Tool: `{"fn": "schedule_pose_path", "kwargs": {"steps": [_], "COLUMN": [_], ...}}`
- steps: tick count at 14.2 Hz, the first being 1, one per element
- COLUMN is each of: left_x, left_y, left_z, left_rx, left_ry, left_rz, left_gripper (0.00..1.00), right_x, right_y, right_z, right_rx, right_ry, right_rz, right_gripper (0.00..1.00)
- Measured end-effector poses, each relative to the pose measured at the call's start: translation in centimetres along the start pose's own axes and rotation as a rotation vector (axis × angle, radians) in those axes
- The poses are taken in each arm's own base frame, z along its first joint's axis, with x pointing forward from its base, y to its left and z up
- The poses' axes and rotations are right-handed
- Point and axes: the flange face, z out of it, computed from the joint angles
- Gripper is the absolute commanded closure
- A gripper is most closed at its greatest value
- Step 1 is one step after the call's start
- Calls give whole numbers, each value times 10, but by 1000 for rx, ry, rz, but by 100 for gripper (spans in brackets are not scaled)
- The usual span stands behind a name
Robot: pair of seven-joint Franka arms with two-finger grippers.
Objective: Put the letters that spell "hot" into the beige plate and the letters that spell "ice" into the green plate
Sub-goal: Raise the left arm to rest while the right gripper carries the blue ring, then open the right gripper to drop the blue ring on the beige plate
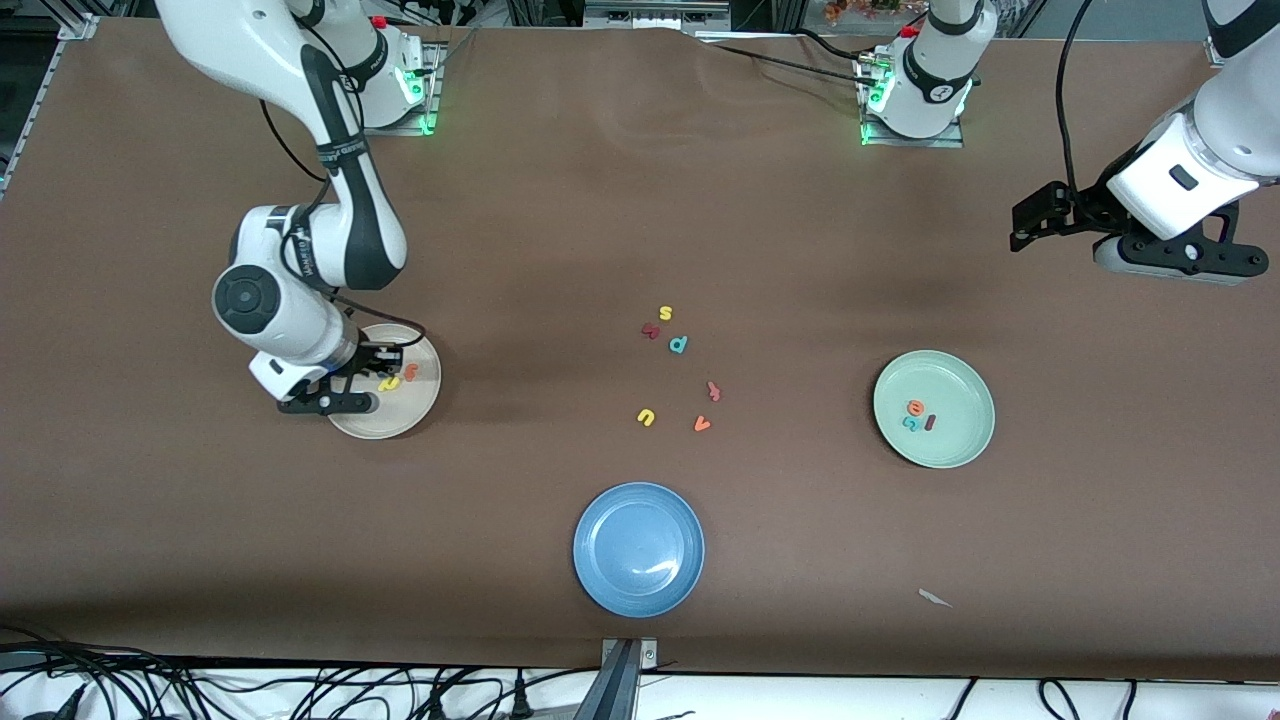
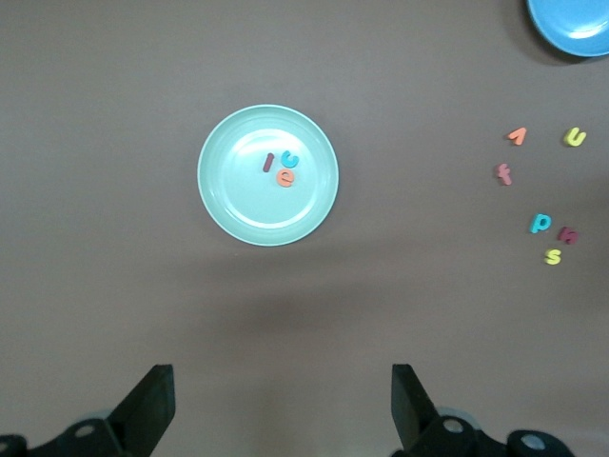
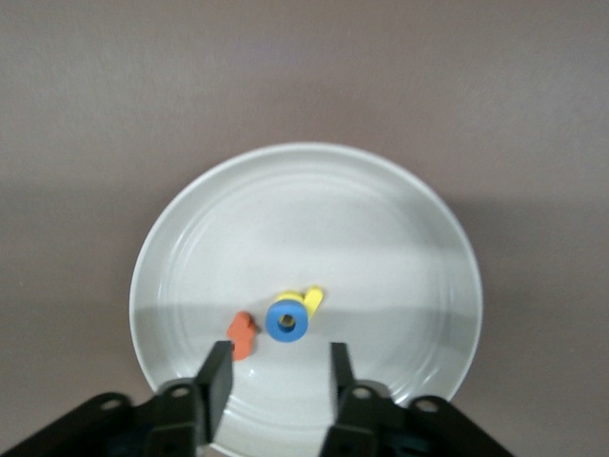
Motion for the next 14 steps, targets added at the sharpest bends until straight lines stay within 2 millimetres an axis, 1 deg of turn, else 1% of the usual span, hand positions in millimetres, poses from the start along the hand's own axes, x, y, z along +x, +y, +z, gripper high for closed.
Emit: {"fn": "schedule_pose_path", "kwargs": {"steps": [2, 4, 6, 8, 9, 11, 12, 14], "left_x": [0, 2, 6, 8, 8, 8, 8, 8], "left_y": [4, 2, 2, 2, 2, 2, 2, 1], "left_z": [0, 1, 2, 4, 4, 3, 3, 3], "left_rx": [19, 23, 23, 23, 23, 23, 22, 22], "left_ry": [0, 10, 13, 12, 12, 14, 14, 15], "left_rz": [10, 9, 9, 9, 9, 8, 8, 12], "left_gripper": [0, 0, 0, 0, 0, 0, 0, 0], "right_x": [6, 8, 9, 11, 12, 16, 18, 22], "right_y": [-8, -29, -53, -63, -64, -57, -51, -28], "right_z": [-10, -22, -43, -65, -73, -87, -93, -108], "right_rx": [6, 13, 17, 20, 21, 23, 28, 57], "right_ry": [18, 0, -48, -88, -96, -99, -94, -82], "right_rz": [2, 30, 35, 30, 30, 39, 48, 75], "right_gripper": [0, 0, 0, 0, 0, 0, 0, 0]}}
